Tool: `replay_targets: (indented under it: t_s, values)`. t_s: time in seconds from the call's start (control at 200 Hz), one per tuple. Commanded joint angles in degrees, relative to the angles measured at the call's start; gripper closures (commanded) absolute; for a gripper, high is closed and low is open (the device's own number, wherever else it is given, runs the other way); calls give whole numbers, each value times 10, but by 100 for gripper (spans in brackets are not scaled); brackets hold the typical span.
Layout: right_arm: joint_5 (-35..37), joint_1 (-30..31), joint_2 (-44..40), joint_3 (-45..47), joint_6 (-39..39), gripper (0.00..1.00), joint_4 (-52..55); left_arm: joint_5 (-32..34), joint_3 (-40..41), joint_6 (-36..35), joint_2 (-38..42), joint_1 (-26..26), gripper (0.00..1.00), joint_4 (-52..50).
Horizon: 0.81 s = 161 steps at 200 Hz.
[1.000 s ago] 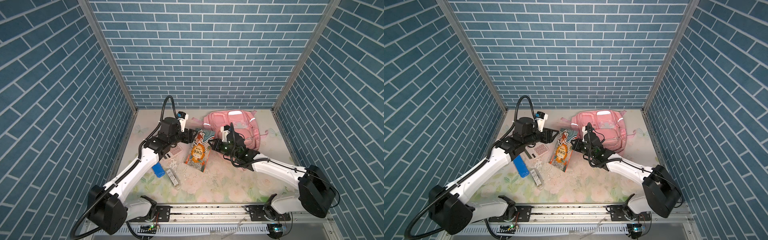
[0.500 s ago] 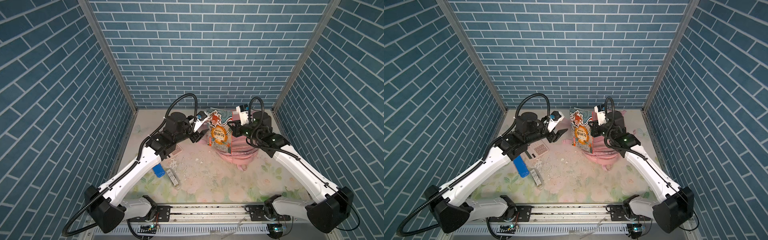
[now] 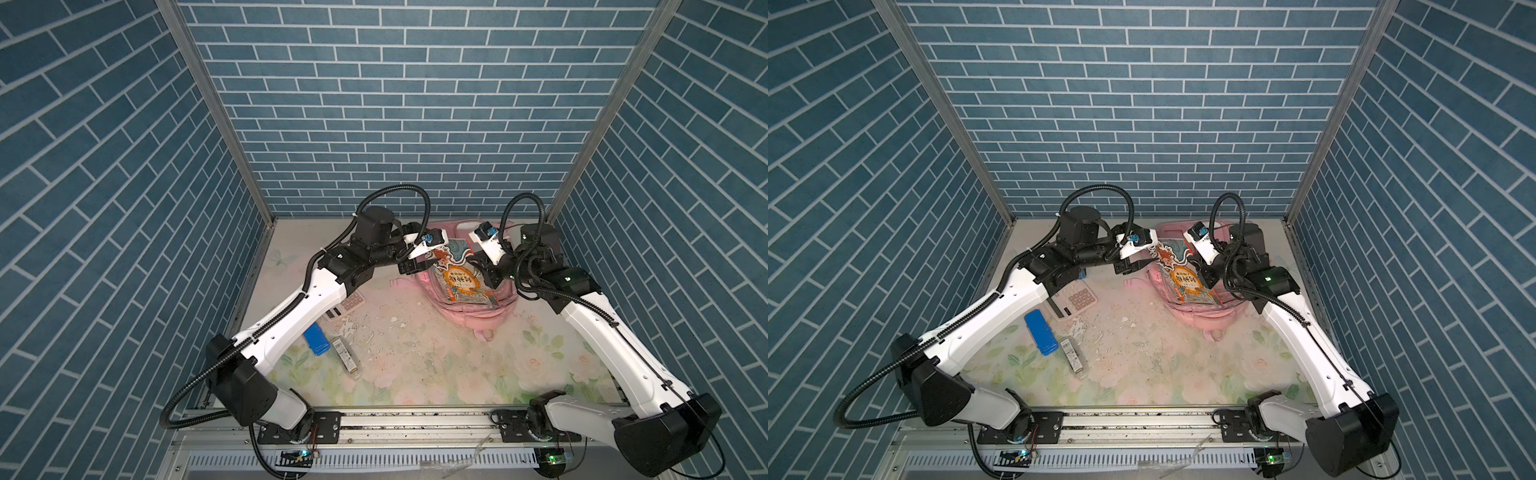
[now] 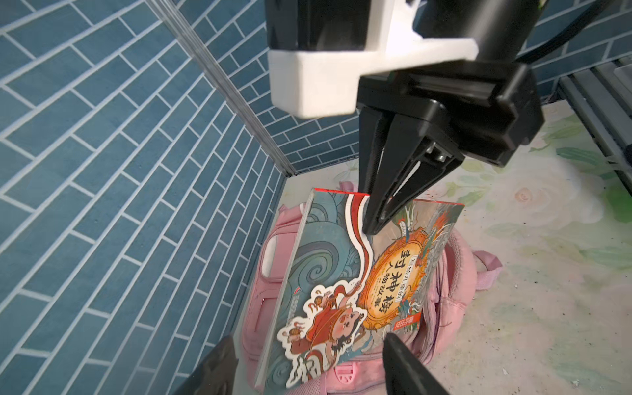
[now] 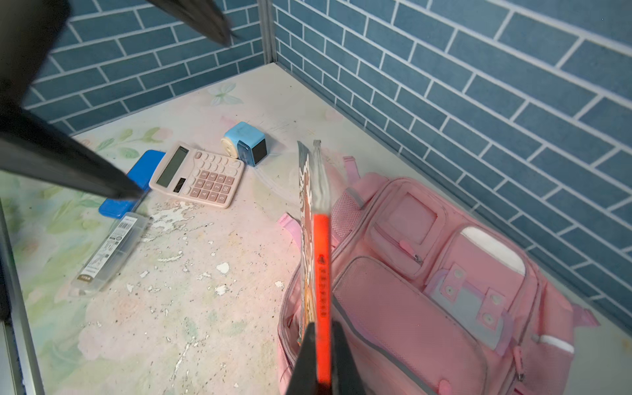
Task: Pack books, pencil case, and school supplies into a backpack
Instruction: Pick up the book from the center of the table.
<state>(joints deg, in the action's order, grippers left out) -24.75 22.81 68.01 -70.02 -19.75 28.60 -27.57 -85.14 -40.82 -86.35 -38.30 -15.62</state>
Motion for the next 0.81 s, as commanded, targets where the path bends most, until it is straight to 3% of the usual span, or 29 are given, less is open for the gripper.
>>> replay_targets:
  t_s: [0.0, 0.26, 0.49, 0.625, 0.665, 0.7, 0.8]
  values:
    - [-60, 0, -12, -20, -76, 100, 19, -20, -15, -20, -10, -7, 31, -10]
    - [-122, 0, -34, 11, -96, 100, -23, -15, -27, 6, -30, -6, 34, -27]
    - [-126, 0, -40, 10, -121, 100, -27, -11, -38, -10, -40, -8, 48, -69]
    - [-129, 0, -40, 13, -127, 100, -34, -7, -55, -1, -47, -13, 71, -84]
    - [-128, 0, -40, 15, -125, 100, -38, -14, -59, 2, -49, -14, 83, -86]
    - [-125, 0, -39, 18, -125, 100, -43, -25, -65, 0, -50, -15, 100, -92]
    - [-106, 0, -47, 28, -116, 100, -63, -35, -89, 9, -58, -16, 100, -115]
